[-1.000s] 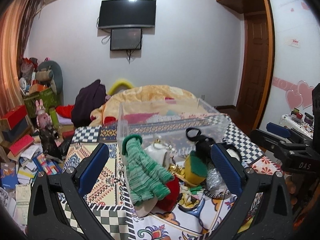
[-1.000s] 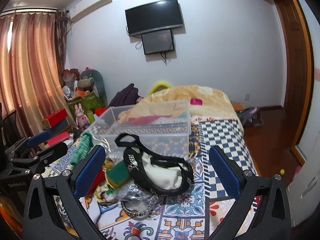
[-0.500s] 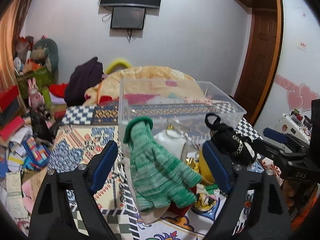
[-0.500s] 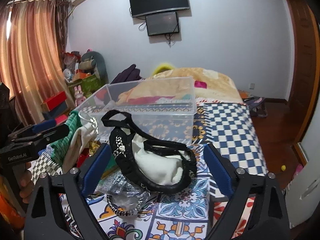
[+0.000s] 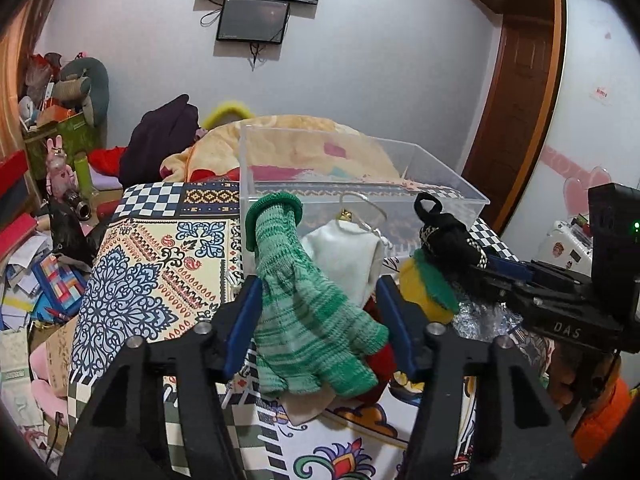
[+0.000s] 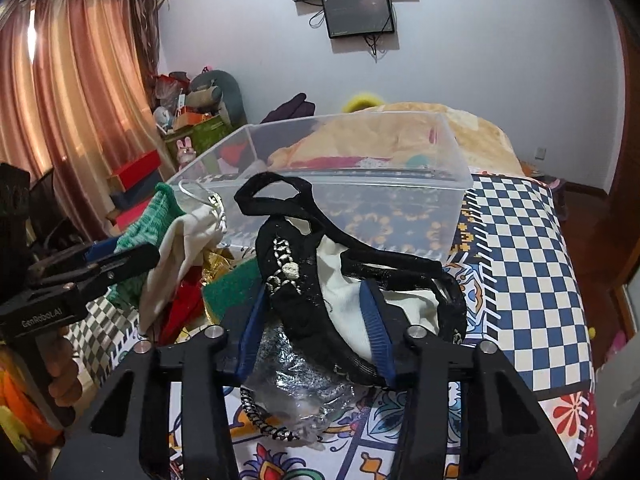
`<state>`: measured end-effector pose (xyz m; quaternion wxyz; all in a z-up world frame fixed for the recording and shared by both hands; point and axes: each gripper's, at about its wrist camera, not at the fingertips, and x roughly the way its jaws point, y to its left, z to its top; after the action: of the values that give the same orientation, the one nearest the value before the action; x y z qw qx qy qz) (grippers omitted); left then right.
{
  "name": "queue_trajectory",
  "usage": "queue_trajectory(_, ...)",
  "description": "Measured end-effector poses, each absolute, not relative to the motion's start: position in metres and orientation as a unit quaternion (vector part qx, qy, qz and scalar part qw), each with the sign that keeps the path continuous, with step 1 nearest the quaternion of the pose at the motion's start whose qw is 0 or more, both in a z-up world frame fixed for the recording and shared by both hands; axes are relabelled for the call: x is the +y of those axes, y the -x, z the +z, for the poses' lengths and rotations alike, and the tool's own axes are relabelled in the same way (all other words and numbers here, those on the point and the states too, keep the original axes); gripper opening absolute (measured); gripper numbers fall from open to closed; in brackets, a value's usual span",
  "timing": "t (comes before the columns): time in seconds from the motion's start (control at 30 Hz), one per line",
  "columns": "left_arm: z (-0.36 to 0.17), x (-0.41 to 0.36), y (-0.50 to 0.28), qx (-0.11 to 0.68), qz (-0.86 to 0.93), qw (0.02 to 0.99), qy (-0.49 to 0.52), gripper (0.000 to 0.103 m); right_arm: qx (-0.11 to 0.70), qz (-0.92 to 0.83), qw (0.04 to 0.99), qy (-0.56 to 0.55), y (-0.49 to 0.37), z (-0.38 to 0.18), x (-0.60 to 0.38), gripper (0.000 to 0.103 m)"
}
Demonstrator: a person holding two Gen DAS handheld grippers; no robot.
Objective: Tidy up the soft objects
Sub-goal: 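Grasp the green knitted glove with the left gripper while the right gripper grasps the black chain-strap bag, then carry the glove and bag into the clear plastic box and open both grippers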
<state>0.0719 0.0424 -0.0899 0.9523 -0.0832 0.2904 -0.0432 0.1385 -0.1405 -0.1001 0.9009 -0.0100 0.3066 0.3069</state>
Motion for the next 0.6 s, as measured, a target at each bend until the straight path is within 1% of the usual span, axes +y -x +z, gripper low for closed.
queue_trajectory(0.03,-0.09,0.042,-0.07,0.289,-0.051,0.952,0.083,0.051,0.307,0.31,0.9,0.005,-0.139,-0.1,-0.142,0.032)
queue_trajectory(0.13,-0.09,0.043,-0.068,0.287,-0.056,0.953,0.082,0.039,0.305,0.31,0.9,-0.003,-0.14,-0.098,-0.144,0.029)
queue_trajectory(0.17,-0.09,0.044,-0.067,0.289,-0.054,0.952,0.083,0.032,0.304,0.309,0.901,-0.006,-0.14,-0.099,-0.145,0.028)
queue_trajectory(0.2,-0.091,0.045,-0.067,0.291,-0.052,0.952,0.084,0.029,0.299,0.31,0.902,-0.013,-0.139,-0.098,-0.147,0.025)
queue_trajectory(0.23,-0.091,0.046,-0.067,0.292,-0.052,0.951,0.085,0.028,0.297,0.309,0.903,-0.017,-0.138,-0.098,-0.148,0.024)
queue_trajectory(0.3,-0.092,0.047,-0.066,0.293,-0.038,0.952,0.078,0.022,0.292,0.307,0.905,-0.022,-0.136,-0.097,-0.151,0.023)
queue_trajectory(0.4,-0.096,0.051,-0.067,0.299,-0.025,0.951,0.077,0.017,0.289,0.308,0.906,-0.031,-0.133,-0.095,-0.153,0.019)
queue_trajectory(0.6,-0.091,0.051,-0.061,0.285,-0.009,0.955,0.076,0.011,0.278,0.312,0.908,-0.029,-0.125,-0.087,-0.155,0.016)
